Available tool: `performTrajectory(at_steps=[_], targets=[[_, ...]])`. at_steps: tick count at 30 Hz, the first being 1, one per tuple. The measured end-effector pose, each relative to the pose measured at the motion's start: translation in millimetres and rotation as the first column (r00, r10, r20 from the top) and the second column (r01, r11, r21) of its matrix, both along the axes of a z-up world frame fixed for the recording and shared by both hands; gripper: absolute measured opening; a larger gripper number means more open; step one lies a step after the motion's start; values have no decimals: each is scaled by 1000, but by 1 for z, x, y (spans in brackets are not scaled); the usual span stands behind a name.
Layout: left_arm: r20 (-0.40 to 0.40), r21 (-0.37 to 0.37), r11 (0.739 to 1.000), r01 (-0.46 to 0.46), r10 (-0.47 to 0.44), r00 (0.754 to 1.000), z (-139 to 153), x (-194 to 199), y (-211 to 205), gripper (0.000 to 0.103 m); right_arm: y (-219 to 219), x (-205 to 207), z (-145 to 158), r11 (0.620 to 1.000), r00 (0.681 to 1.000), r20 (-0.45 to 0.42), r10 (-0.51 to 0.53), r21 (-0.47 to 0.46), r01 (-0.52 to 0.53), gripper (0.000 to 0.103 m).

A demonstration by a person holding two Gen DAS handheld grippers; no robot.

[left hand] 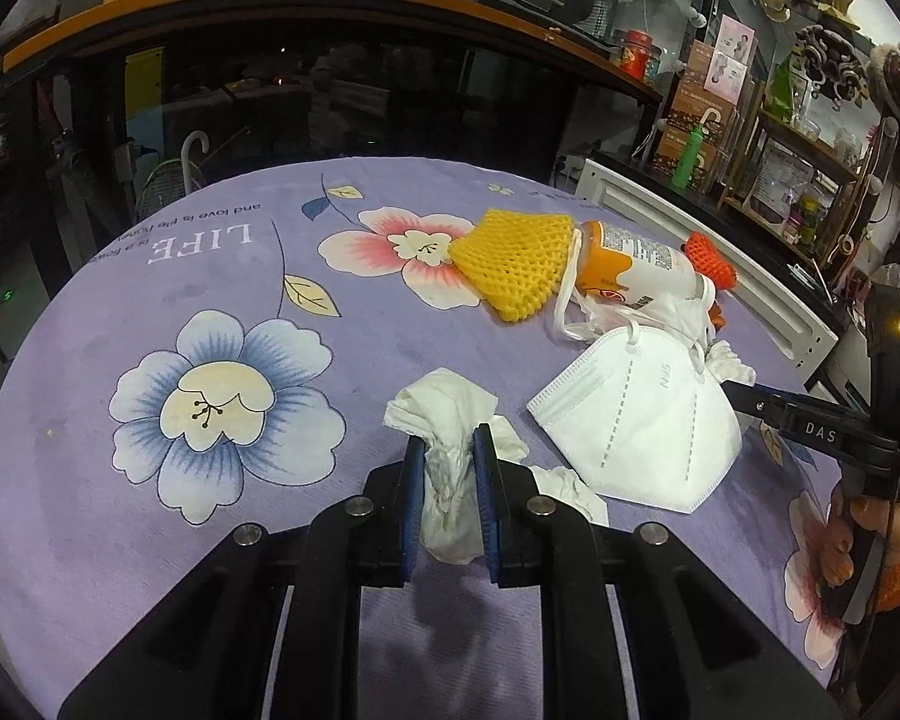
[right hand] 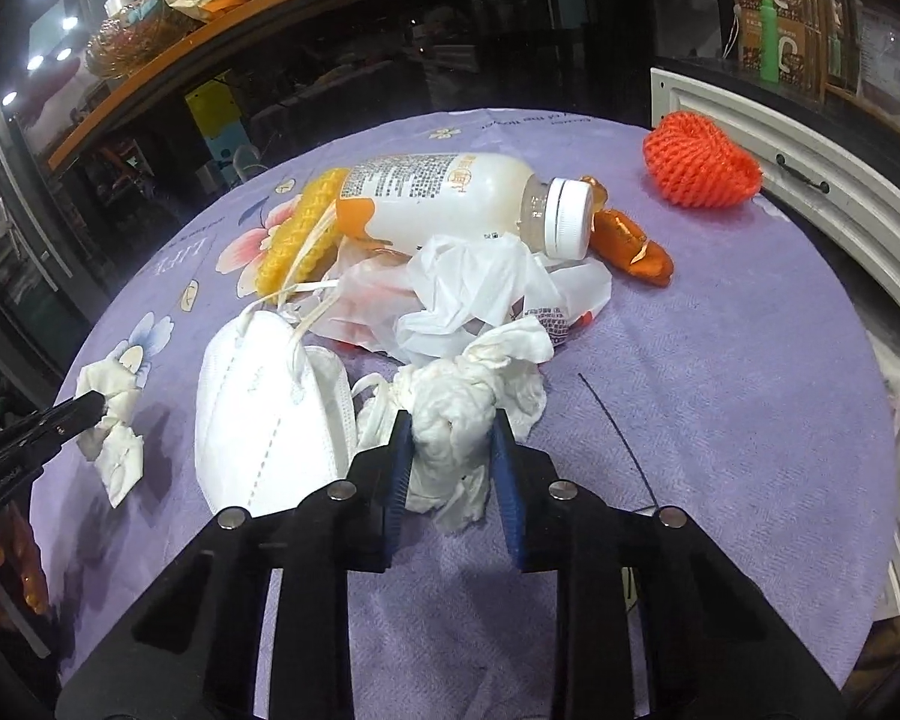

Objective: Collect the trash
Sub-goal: 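Carry both tissues to the black bin while the right tool releases its tissue inside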

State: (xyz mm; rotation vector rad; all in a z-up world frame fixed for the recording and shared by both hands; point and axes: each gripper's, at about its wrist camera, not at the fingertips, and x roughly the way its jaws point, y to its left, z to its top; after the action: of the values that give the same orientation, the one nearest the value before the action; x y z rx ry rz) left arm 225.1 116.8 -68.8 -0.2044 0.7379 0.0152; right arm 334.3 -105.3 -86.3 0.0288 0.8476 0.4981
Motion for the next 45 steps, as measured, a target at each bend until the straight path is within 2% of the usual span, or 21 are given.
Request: performTrajectory(at_steps=[6,13,23,27,35,45], targets=[[9,1,1000,12,-12,1000,4,-7,-8,16,-16,-25,11,999,997,76,-26,-24,27,25],[22,1,999,54,-54,998,10,-16,-33,16,-56,-58,25,994,983,162,-89,-42,97,25],[50,-25,986,163,-161,986,20,-30,-96,16,-125,-117,29,981,965,186,-186,-21,193,25],[55,-29,978,205,-203,978,22,-32,-124,16,-152,-140,28,969,947,218,-238,-21,248,25],[77,-34,955,295,-292,953,31,-36,-179,16,-202,-173,20,940,916,223,-334,6,342,25],[107,-31,908,419,-414,904,41,-41,-251,16,-247,-195,5,904,887,185,-423,21,426,25]])
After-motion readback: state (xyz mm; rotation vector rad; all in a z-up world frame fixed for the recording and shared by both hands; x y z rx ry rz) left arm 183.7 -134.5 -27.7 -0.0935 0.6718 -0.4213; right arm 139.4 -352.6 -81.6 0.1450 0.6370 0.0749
